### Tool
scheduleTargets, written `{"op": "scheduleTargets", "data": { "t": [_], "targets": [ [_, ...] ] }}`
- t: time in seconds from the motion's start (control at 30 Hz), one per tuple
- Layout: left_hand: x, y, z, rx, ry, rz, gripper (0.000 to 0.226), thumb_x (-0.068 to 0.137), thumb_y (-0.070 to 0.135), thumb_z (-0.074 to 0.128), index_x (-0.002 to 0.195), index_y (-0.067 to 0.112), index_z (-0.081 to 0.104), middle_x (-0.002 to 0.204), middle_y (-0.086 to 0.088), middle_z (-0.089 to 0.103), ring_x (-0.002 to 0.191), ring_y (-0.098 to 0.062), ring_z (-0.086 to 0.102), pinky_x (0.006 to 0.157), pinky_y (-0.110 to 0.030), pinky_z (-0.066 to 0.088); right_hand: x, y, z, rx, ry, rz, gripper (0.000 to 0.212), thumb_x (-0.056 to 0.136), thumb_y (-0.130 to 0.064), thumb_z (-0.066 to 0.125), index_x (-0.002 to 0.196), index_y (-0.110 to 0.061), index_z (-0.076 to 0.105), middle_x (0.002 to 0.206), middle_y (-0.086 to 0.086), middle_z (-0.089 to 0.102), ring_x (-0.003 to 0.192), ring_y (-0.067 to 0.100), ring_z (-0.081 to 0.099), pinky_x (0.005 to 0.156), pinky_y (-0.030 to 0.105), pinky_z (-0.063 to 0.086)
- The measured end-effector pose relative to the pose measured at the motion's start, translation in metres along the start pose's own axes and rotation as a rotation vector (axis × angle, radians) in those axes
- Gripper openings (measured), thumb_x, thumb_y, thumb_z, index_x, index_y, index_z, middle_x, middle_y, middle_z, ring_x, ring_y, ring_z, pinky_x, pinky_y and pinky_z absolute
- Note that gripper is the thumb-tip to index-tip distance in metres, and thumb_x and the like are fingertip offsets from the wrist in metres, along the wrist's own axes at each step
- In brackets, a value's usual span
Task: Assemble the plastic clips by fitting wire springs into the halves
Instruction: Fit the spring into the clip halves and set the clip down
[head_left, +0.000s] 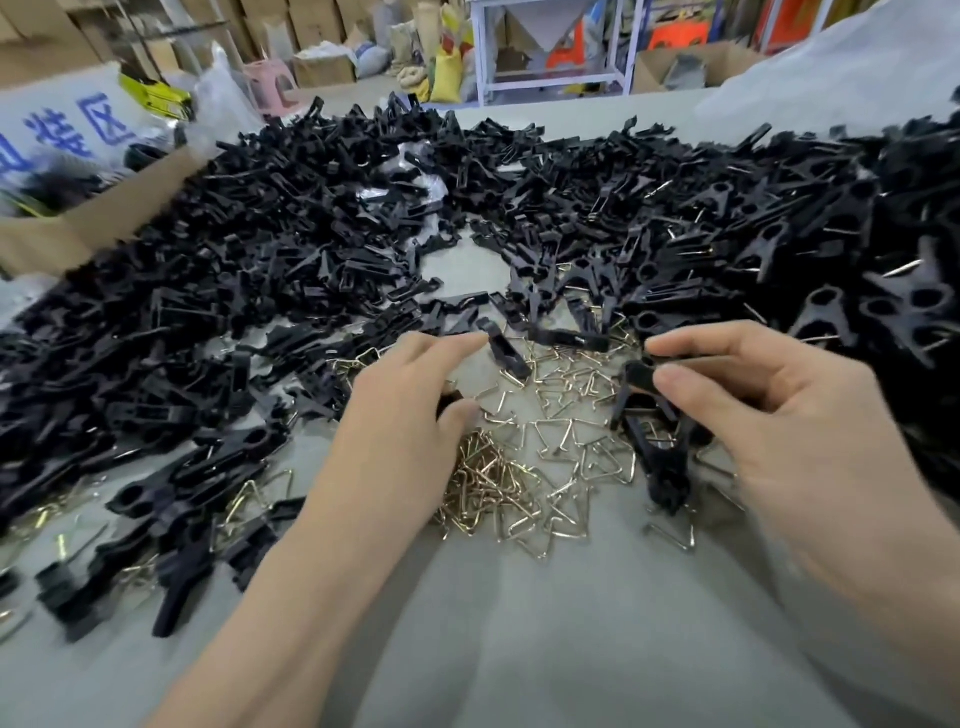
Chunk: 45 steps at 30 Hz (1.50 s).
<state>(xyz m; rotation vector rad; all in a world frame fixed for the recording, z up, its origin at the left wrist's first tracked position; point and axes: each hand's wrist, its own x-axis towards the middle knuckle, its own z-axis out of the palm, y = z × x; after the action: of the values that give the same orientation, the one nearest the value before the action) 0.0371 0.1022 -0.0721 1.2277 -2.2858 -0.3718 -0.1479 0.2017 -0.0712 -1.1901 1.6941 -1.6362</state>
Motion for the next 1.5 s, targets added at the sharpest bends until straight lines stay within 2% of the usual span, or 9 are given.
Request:
{"op": "scheduleTargets", "data": {
  "t": [0.17, 0.3, 0.57, 0.7, 1.0, 1.13, 1.27, 1.37, 1.5],
  "targets": [
    [0.002, -0.002, -0.002, -0.084, 0.088, -0.016, 0.046, 0.083, 0.005, 0.071, 0.122, 0.027, 0.064, 0.1, 0.012, 0.061, 0.08, 0.004, 0.059, 0.077, -0.001, 0.036, 0.0, 0.001, 0.0, 0.273, -0.082, 0.218, 0.018, 0.08, -0.005, 0.066, 0.089, -0.018, 0.076, 0.075, 0.005, 0.071, 0.052, 0.009, 0.054, 0.047, 0.015, 0.046],
    [0.002, 0.007, -0.008, -0.652, 0.211, -0.096, 0.047, 0.079, 0.01, 0.076, 0.119, 0.031, 0.063, 0.103, 0.008, 0.068, 0.083, -0.007, 0.07, 0.077, -0.014, 0.051, 0.002, -0.004, 0.0, 0.493, -0.086, 0.335, 0.03, 0.068, -0.007, 0.062, 0.097, -0.006, 0.069, 0.075, 0.008, 0.069, 0.058, 0.016, 0.066, 0.056, 0.022, 0.056],
    [-0.012, 0.04, 0.005, -1.425, -0.063, -0.316, 0.025, 0.061, 0.02, 0.074, 0.083, 0.009, 0.075, 0.087, -0.008, 0.074, 0.073, -0.011, 0.069, 0.062, -0.019, 0.054, -0.017, -0.015, 0.014, 0.835, -0.517, 0.533, 0.025, 0.075, -0.004, 0.062, 0.099, 0.004, 0.067, 0.088, 0.016, 0.069, 0.079, 0.027, 0.07, 0.07, 0.038, 0.059],
    [-0.016, 0.04, 0.005, -1.232, -0.1, -0.304, 0.018, 0.072, 0.015, 0.074, 0.09, 0.011, 0.074, 0.069, -0.002, 0.07, 0.052, -0.008, 0.06, 0.045, -0.018, 0.047, -0.02, -0.016, 0.019, 0.807, -0.498, 0.554, 0.028, 0.073, -0.009, 0.063, 0.1, -0.001, 0.067, 0.093, 0.017, 0.066, 0.078, 0.03, 0.069, 0.068, 0.046, 0.059],
    [-0.008, 0.024, 0.008, -0.583, 0.16, -0.129, 0.018, 0.087, 0.013, 0.065, 0.082, 0.03, 0.07, 0.078, 0.016, 0.07, 0.062, 0.004, 0.058, 0.058, -0.012, 0.043, 0.001, -0.013, -0.001, 0.707, -0.248, 0.422, 0.014, 0.068, -0.015, 0.062, 0.074, -0.011, 0.074, 0.077, 0.008, 0.069, 0.067, 0.016, 0.067, 0.061, 0.026, 0.056],
    [-0.004, 0.016, 0.003, -0.303, 0.225, -0.048, 0.019, 0.089, 0.012, 0.063, 0.099, 0.027, 0.069, 0.094, 0.019, 0.066, 0.077, 0.003, 0.057, 0.072, -0.021, 0.044, 0.015, -0.011, -0.019, 0.63, -0.153, 0.274, 0.028, 0.074, -0.014, 0.058, 0.095, -0.03, 0.07, 0.075, 0.002, 0.066, 0.062, 0.01, 0.058, 0.057, 0.018, 0.049],
    [-0.001, 0.028, 0.007, -0.039, 0.114, 0.122, 0.035, 0.091, 0.011, 0.06, 0.124, 0.022, 0.062, 0.117, 0.009, 0.062, 0.097, 0.007, 0.048, 0.088, 0.002, 0.029, 0.017, -0.003, -0.019, 0.614, -0.146, 0.243, 0.034, 0.088, 0.0, 0.051, 0.091, -0.026, 0.075, 0.072, 0.002, 0.065, 0.066, 0.01, 0.061, 0.06, 0.017, 0.051],
    [0.017, 0.044, 0.018, 0.079, -0.132, 0.231, 0.052, 0.096, 0.012, 0.052, 0.142, 0.034, 0.041, 0.131, 0.008, 0.052, 0.111, -0.003, 0.046, 0.096, -0.015, 0.036, 0.018, -0.001, -0.019, 0.645, -0.119, 0.252, 0.038, 0.093, 0.003, 0.045, 0.086, -0.019, 0.076, 0.073, 0.008, 0.064, 0.063, 0.014, 0.064, 0.06, 0.019, 0.053],
    [0.047, 0.059, 0.031, 0.321, -0.223, 0.244, 0.051, 0.088, -0.002, 0.058, 0.13, 0.026, 0.053, 0.121, 0.001, 0.051, 0.104, -0.019, 0.051, 0.086, -0.036, 0.049, 0.017, 0.002, -0.019, 0.661, -0.121, 0.284, 0.041, 0.092, 0.009, 0.041, 0.08, -0.008, 0.075, 0.074, 0.008, 0.068, 0.071, 0.021, 0.069, 0.064, 0.023, 0.056]
  ]
}}
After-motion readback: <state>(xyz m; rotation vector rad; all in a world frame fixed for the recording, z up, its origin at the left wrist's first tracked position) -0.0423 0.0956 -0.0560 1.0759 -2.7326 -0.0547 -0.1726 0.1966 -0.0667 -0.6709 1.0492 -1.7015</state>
